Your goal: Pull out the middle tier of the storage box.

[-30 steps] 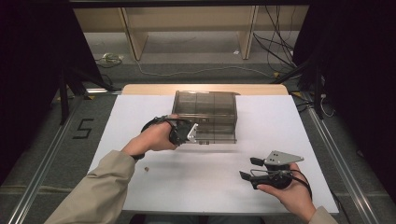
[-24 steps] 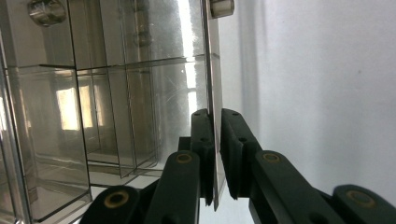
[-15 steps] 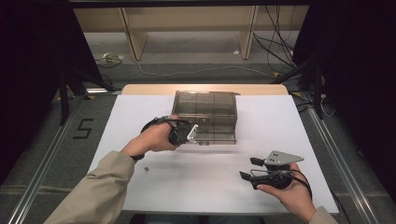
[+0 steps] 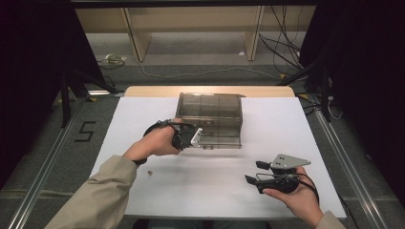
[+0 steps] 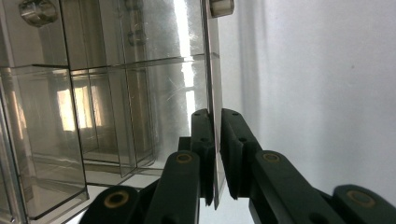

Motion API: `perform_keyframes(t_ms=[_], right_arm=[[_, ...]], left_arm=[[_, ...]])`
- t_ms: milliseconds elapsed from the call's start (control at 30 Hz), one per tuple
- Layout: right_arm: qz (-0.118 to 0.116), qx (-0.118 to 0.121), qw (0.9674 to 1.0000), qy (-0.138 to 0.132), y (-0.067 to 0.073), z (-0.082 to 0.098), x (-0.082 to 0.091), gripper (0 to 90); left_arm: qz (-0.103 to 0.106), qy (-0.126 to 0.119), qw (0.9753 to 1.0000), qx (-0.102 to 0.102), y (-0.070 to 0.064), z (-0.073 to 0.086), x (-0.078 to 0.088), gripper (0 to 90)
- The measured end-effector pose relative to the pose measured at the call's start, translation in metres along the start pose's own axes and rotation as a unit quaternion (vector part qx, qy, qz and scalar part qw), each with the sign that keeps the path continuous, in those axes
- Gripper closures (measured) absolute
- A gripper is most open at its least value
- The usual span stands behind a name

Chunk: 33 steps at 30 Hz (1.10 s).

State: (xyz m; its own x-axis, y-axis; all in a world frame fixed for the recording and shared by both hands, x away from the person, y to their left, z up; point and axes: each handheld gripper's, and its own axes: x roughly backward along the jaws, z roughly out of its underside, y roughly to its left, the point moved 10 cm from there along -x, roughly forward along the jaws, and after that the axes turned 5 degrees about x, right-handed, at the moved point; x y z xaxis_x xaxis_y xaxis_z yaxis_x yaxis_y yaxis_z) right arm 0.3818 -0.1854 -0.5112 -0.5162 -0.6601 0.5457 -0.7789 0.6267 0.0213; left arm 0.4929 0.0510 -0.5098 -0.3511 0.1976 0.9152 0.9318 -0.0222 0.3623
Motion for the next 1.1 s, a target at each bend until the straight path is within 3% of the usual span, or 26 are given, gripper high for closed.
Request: perform_keyframes(t_ms=[1100], right_arm=[[0.001, 0.001, 1.0, 0.001, -0.0002, 0.0001, 0.0004, 31.7]], left_arm=[[0.0, -0.002, 1.0, -0.005, -0.0039, 0.0025, 0.002, 83.9]])
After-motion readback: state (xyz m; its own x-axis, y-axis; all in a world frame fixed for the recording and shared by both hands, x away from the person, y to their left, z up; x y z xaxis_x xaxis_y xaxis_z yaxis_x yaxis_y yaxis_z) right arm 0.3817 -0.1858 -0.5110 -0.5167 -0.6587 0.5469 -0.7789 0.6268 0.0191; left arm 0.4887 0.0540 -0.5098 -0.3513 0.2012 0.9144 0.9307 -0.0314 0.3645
